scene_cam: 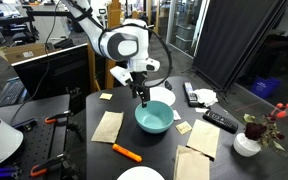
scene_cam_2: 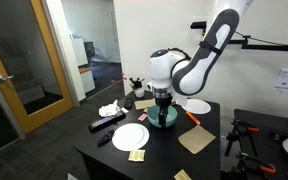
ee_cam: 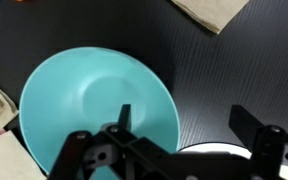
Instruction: Move the bowl to the left.
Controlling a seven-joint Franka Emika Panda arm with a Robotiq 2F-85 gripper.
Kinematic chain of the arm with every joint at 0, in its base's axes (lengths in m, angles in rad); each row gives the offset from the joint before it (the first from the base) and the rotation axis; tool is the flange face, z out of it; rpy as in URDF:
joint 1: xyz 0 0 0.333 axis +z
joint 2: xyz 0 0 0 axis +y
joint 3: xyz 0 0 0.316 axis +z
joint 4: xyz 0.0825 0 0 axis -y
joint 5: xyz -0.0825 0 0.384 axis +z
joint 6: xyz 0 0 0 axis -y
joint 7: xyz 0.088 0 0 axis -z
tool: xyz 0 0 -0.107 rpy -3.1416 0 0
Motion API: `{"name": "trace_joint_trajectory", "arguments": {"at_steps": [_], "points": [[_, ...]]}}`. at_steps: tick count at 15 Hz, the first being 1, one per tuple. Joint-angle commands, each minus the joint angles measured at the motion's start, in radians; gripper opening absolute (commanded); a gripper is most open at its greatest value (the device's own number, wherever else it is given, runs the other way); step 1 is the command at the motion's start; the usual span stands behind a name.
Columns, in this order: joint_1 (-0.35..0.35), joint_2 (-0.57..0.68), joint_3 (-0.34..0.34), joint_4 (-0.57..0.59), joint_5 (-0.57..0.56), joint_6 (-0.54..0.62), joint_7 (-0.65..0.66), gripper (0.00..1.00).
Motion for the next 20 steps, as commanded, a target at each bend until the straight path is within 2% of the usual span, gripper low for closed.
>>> {"name": "trace_joint_trajectory", "arguments": {"at_steps": [1, 3, 4, 5, 6, 14, 15, 20], "points": [[0.017, 0.052, -0.032, 0.046, -0.004, 0.017, 0.038, 1.0], [0.019, 0.07, -0.041, 0.062, -0.002, 0.014, 0.043, 1.0], [0.019, 0.077, -0.044, 0.067, -0.001, 0.015, 0.049, 0.75], [0.02, 0.083, -0.046, 0.073, 0.0, 0.015, 0.049, 0.74], [0.022, 0.088, -0.049, 0.079, 0.0, 0.011, 0.051, 0.68], [0.026, 0.108, -0.054, 0.101, 0.007, -0.002, 0.046, 0.05], [0.026, 0.11, -0.052, 0.101, 0.009, -0.003, 0.045, 0.0], [0.031, 0.08, -0.029, 0.074, 0.028, -0.011, 0.037, 0.01]]}}
